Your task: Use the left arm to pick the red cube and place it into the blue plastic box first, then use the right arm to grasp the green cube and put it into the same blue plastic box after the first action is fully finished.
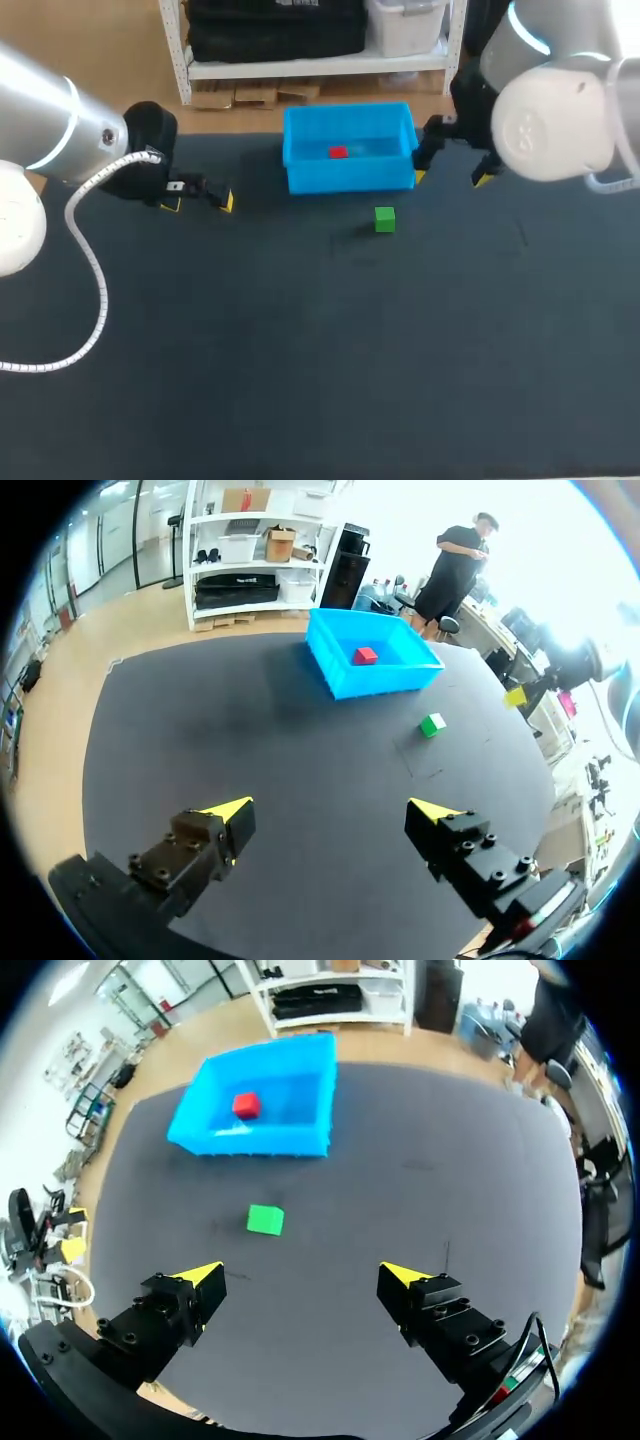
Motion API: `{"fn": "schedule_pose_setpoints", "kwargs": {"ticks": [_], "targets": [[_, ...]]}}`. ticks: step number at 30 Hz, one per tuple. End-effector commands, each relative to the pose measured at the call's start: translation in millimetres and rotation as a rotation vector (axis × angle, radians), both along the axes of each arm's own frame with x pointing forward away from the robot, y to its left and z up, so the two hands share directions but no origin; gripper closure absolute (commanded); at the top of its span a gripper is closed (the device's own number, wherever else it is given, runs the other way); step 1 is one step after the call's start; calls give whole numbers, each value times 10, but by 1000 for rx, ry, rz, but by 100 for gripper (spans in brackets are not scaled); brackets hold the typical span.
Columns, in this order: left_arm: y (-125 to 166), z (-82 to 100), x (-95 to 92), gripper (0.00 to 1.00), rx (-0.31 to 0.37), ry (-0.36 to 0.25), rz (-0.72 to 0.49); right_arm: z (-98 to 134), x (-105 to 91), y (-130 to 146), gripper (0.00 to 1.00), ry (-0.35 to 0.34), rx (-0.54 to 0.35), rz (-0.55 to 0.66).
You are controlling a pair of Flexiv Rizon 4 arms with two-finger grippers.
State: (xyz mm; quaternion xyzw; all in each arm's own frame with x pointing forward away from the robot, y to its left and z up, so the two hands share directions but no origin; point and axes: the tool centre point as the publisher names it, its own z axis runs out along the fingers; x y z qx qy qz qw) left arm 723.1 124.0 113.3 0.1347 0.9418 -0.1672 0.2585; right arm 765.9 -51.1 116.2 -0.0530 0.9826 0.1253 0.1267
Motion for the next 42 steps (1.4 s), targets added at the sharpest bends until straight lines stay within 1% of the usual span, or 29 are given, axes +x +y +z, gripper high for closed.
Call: {"fn": "schedule_pose_setpoints", "kwargs": {"ticks": [1, 3, 7, 13, 19, 24, 29, 35, 42], "targets": [[6, -6, 1, 0, -4, -2, -2, -49, 84, 176, 0, 33, -77, -32], [6, -6, 1, 0, -4, -2, -2, -69, 97, 213, 0, 62, -126, -43], [6, -6, 1, 0, -4, -2, -2, -141, 132, 293, 0, 96, -166, -58], [6, -6, 1, 0, -4, -2, -2, -287, 188, 375, 0, 120, -171, -68], [6, -6, 1, 0, -4, -2, -2, -352, 275, 489, 0, 132, -190, -61], [6, -6, 1, 0, -4, -2, -2, -427, 364, 594, 0, 119, -200, -43], [6, -6, 1, 0, -4, -2, -2, -543, 409, 695, 0, 93, -180, -28], [6, -6, 1, 0, -4, -2, -2, -690, 409, 718, 0, 59, -161, -29], [6, -6, 1, 0, -4, -2, -2, -860, 431, 733, 0, 57, -162, -18]]}}
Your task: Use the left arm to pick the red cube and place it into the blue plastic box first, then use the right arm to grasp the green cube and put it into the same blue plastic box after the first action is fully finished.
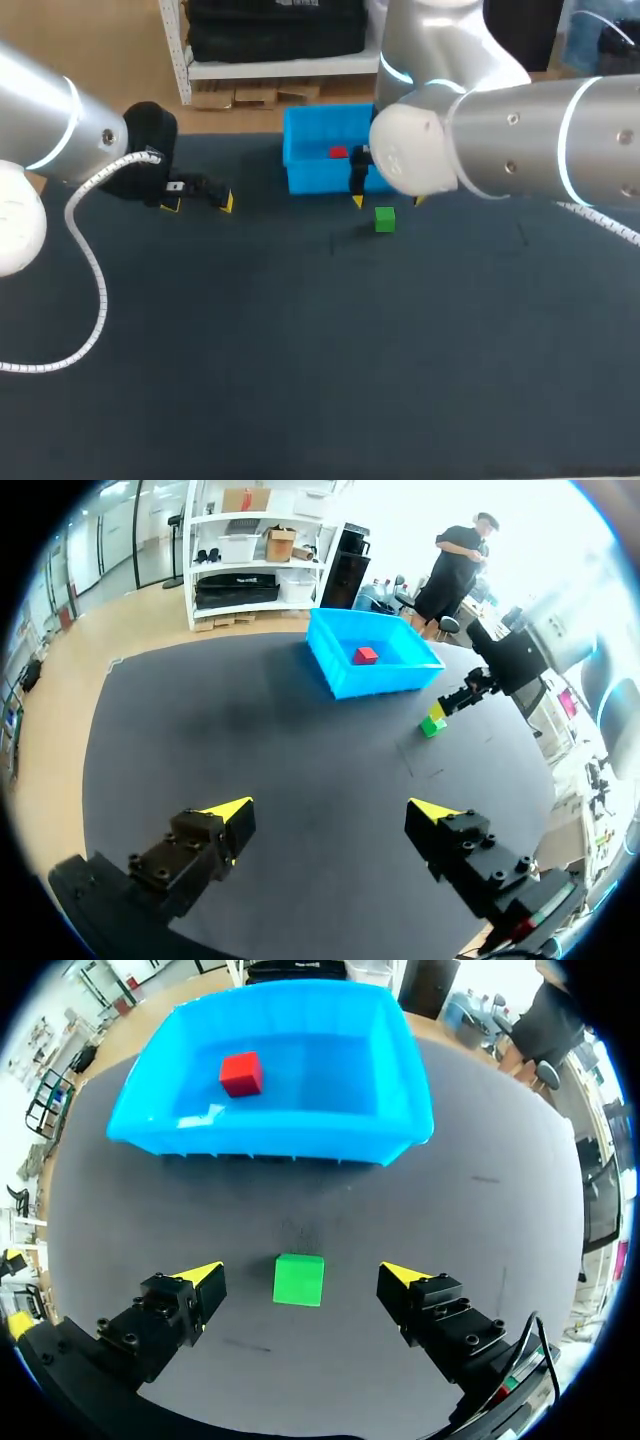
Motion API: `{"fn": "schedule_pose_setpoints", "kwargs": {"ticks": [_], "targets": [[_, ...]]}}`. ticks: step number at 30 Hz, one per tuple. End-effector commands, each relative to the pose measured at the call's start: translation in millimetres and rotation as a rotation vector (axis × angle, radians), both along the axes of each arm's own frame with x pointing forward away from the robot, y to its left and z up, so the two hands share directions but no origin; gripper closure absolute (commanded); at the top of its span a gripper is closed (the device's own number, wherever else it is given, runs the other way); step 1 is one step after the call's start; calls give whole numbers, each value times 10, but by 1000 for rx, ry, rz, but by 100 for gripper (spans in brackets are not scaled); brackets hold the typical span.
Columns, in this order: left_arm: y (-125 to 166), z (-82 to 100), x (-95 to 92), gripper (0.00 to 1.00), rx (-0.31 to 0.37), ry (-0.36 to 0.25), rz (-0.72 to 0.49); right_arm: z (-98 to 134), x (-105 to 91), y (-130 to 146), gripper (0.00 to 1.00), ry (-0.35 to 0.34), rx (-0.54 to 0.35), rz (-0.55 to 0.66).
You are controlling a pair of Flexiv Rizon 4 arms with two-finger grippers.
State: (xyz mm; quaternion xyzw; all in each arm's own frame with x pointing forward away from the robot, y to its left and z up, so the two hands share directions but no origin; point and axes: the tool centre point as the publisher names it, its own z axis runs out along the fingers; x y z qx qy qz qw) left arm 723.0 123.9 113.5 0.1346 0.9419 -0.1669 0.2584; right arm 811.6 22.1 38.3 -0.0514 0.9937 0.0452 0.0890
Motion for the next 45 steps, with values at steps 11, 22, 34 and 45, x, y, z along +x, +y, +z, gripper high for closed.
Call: {"fn": "schedule_pose_setpoints", "kwargs": {"ticks": [11, 22, 34, 45], "targets": [[7, -8, 2, 0, -4, -2, -2, -269, -2, 18, 0, 8, -20, 29], [7, -8, 2, 0, -4, -2, -2, -347, 9, -11, 0, 19, -34, 35], [7, -8, 2, 0, -4, -2, -2, -431, -20, -57, 74, 15, -38, 13], [7, -8, 2, 0, -4, -2, -2, -414, -17, -55, 100, 7, -37, 19]]}}
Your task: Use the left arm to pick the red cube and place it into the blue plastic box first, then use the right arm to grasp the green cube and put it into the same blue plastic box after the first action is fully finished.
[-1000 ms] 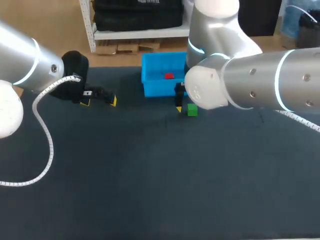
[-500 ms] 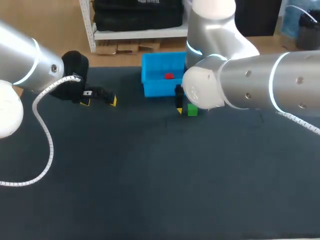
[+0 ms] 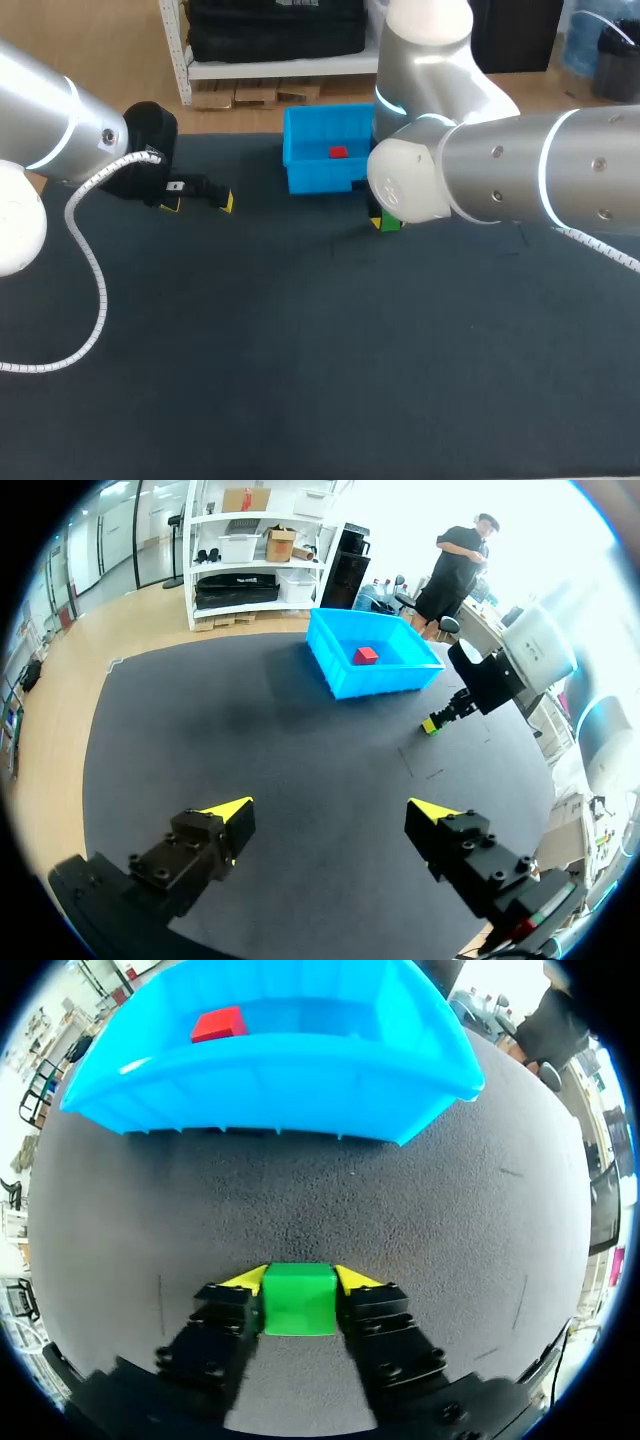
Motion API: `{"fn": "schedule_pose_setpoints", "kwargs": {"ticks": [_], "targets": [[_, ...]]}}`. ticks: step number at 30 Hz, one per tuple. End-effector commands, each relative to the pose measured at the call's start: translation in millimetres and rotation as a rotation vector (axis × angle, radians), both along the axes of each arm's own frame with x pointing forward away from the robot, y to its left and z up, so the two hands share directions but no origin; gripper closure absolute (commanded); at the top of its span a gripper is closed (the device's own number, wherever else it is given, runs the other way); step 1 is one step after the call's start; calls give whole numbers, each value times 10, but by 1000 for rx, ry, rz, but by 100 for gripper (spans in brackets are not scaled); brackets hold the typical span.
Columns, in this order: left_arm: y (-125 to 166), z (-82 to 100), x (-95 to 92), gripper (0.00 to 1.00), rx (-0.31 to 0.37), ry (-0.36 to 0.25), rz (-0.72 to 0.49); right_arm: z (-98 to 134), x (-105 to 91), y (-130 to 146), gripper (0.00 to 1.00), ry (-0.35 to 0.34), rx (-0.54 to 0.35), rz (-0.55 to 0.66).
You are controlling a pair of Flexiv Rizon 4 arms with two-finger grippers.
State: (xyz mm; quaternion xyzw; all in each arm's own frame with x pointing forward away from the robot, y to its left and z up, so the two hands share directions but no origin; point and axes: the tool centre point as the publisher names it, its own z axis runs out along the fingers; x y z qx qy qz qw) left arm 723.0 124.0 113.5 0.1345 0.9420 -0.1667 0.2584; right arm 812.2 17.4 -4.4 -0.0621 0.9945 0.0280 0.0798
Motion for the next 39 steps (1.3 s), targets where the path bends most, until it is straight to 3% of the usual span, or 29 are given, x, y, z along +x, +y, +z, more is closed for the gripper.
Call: {"fn": "schedule_pose_setpoints", "kwargs": {"ticks": [1, 11, 30, 39], "targets": [[6, -8, 1, 0, -4, -2, -2, 24, -20, -7, 100, -11, 0, 1], [6, -8, 1, 0, -4, -2, -2, 175, -29, 4, 100, -43, -12, 2], [6, -8, 1, 0, -4, -2, -2, 1391, -54, 70, 100, -355, -70, 13], [6, -8, 1, 0, -4, -2, -2, 1530, -74, 117, 100, -401, -63, 26]]}}
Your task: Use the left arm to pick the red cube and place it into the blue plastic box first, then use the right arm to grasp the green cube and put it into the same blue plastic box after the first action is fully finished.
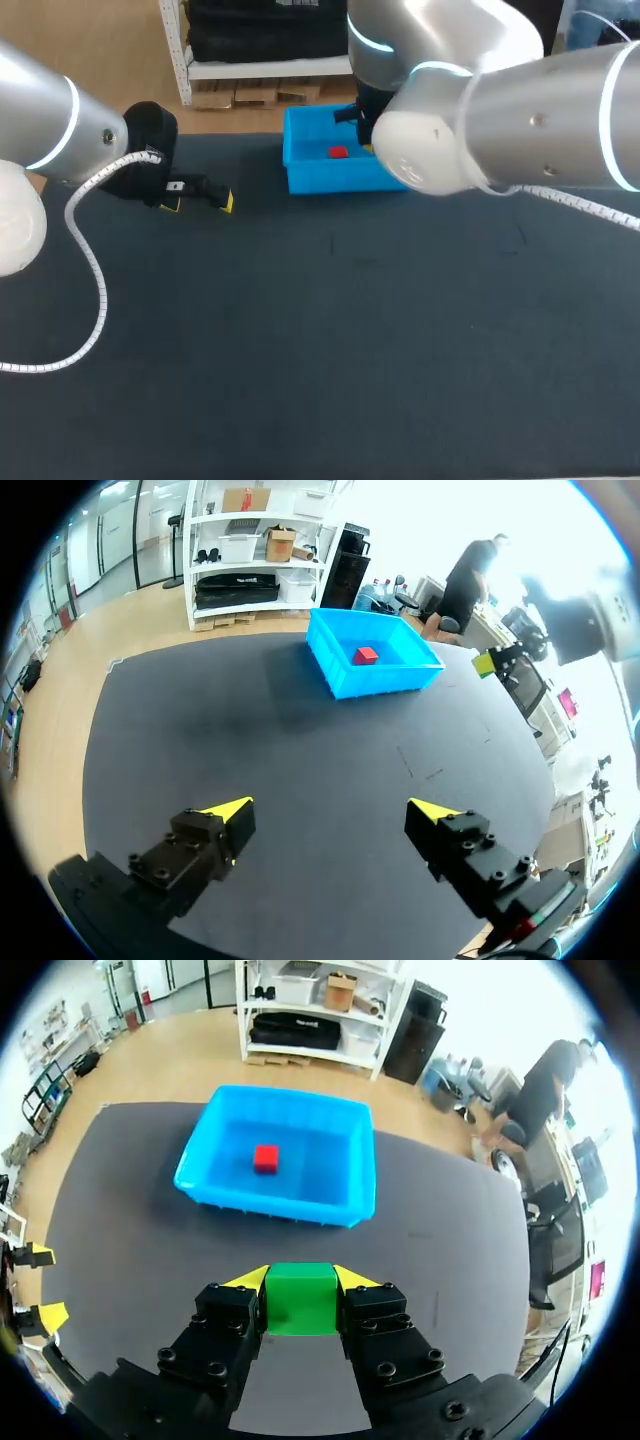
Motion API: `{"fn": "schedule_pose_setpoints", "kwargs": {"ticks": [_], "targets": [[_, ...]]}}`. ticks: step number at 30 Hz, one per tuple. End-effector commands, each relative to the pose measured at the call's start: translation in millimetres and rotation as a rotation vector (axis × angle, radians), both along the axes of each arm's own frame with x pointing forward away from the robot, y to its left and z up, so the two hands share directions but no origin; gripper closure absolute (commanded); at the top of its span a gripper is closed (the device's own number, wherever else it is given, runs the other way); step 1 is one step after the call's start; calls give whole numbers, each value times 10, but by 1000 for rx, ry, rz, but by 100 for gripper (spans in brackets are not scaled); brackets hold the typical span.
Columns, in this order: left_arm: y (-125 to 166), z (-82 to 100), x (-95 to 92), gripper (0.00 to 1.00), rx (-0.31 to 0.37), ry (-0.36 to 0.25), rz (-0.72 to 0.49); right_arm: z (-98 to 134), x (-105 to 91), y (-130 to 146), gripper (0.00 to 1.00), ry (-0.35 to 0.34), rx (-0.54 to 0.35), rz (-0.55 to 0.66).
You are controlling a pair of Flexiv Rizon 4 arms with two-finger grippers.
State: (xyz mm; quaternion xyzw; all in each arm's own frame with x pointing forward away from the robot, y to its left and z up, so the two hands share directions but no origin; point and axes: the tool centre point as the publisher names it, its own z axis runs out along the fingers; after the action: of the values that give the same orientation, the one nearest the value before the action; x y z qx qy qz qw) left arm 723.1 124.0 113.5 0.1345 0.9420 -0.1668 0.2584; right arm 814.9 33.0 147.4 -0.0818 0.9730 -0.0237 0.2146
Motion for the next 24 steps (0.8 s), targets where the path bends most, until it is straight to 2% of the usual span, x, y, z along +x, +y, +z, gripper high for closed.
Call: {"fn": "schedule_pose_setpoints", "kwargs": {"ticks": [1, 9, 18, 24], "targets": [[6, -8, 1, 0, -4, -2, -2, 8, -109, -40, 100, -121, 26, 8], [6, -8, 1, 0, -4, -2, -2, 18, -96, -31, 100, -152, 49, 14], [6, -8, 1, 0, -4, -2, -2, -42, 173, -20, 100, -169, 71, 36], [6, -8, 1, 0, -4, -2, -2, -82, 442, -6, 100, -187, 93, 61]]}}
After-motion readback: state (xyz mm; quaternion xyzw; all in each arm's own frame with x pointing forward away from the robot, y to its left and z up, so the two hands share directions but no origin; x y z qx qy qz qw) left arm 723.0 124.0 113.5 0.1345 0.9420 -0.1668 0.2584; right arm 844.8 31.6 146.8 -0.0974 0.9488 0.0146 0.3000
